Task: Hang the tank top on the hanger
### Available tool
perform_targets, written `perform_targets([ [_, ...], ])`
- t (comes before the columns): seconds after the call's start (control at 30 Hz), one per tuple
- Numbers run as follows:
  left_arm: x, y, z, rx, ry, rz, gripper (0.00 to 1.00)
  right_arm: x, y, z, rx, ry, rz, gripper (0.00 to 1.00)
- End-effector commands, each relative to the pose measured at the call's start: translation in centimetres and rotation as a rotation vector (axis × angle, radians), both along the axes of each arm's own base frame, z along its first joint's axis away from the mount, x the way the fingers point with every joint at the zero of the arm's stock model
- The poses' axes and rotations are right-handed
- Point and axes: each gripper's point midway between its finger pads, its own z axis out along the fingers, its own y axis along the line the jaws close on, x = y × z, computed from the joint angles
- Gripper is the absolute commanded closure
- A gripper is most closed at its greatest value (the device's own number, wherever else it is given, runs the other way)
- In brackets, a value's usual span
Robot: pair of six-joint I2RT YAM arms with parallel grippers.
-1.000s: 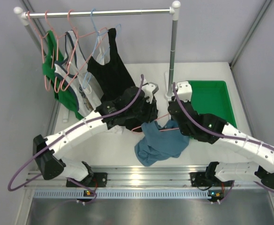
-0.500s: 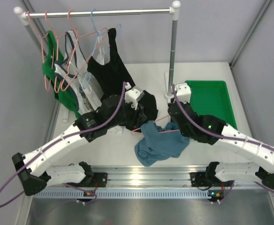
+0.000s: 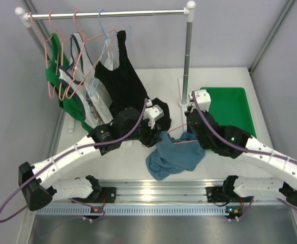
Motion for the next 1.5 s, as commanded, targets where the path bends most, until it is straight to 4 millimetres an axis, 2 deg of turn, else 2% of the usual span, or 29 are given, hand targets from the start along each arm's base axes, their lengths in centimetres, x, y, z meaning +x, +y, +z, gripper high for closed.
perform_targets([
  [0.0, 0.2, -1.7, 0.8, -0.064, -0.039, -0.076, 0.51, -0.3, 0.2, 1.7, 0.052, -0.033, 0.015, 1.00],
  [0.27, 0.3, -2.7, -0.7, -0.085, -0.023, -0.093, 0.52, -0.3, 0.4, 2.1, 0.053, -0.031, 0.017, 1.00],
  [0.4, 0.2, -3.0, -0.8, -0.104, -0.019, -0.099, 0.58, -0.3, 0.5, 2.3, 0.054, -0.032, 0.021, 1.00],
  [0.5, -0.1, -3.2, -0.9, -0.124, -0.011, -0.110, 0.69, -0.2, 0.5, 2.6, 0.058, -0.035, 0.020, 1.00],
  [0.53, -0.2, -3.2, -1.2, -0.123, -0.001, -0.113, 0.81, -0.2, 0.5, 2.6, 0.057, -0.034, 0.019, 1.00],
  [0.63, -0.5, -3.4, -1.5, -0.137, 0.020, -0.114, 0.99, -0.2, 0.6, 2.7, 0.057, -0.036, 0.021, 1.00],
  [0.83, -0.5, -3.5, -1.9, -0.204, 0.038, -0.070, 1.00, 0.1, 1.0, 2.6, 0.041, -0.034, 0.022, 1.00],
  [0.87, -0.4, -3.5, -1.1, -0.247, 0.020, -0.064, 1.00, 0.1, 1.0, 2.7, 0.039, -0.037, 0.022, 1.00],
  [0.93, -0.8, -3.8, -1.0, -0.324, 0.018, -0.056, 1.00, 0.3, 1.1, 2.7, 0.034, -0.042, 0.021, 0.99],
  [1.03, -1.0, -3.6, -1.7, -0.344, 0.022, -0.029, 1.00, 0.5, 1.2, 2.7, 0.019, -0.043, 0.019, 0.93],
  [1.13, -0.8, -3.3, -1.6, -0.367, 0.001, -0.006, 1.00, 0.5, 1.3, 2.8, 0.017, -0.047, 0.021, 0.83],
  [1.33, -0.3, -2.6, -1.1, -0.402, -0.037, 0.046, 1.00, 0.6, 2.0, 2.4, 0.008, -0.034, 0.035, 0.51],
  [1.37, -0.1, -2.5, -1.0, -0.405, -0.042, 0.061, 1.00, 0.6, 2.0, 2.4, 0.009, -0.033, 0.037, 0.43],
  [1.47, 0.3, -2.0, -1.2, -0.410, -0.047, 0.099, 1.00, 0.6, 2.2, 2.3, 0.010, -0.028, 0.047, 0.31],
])
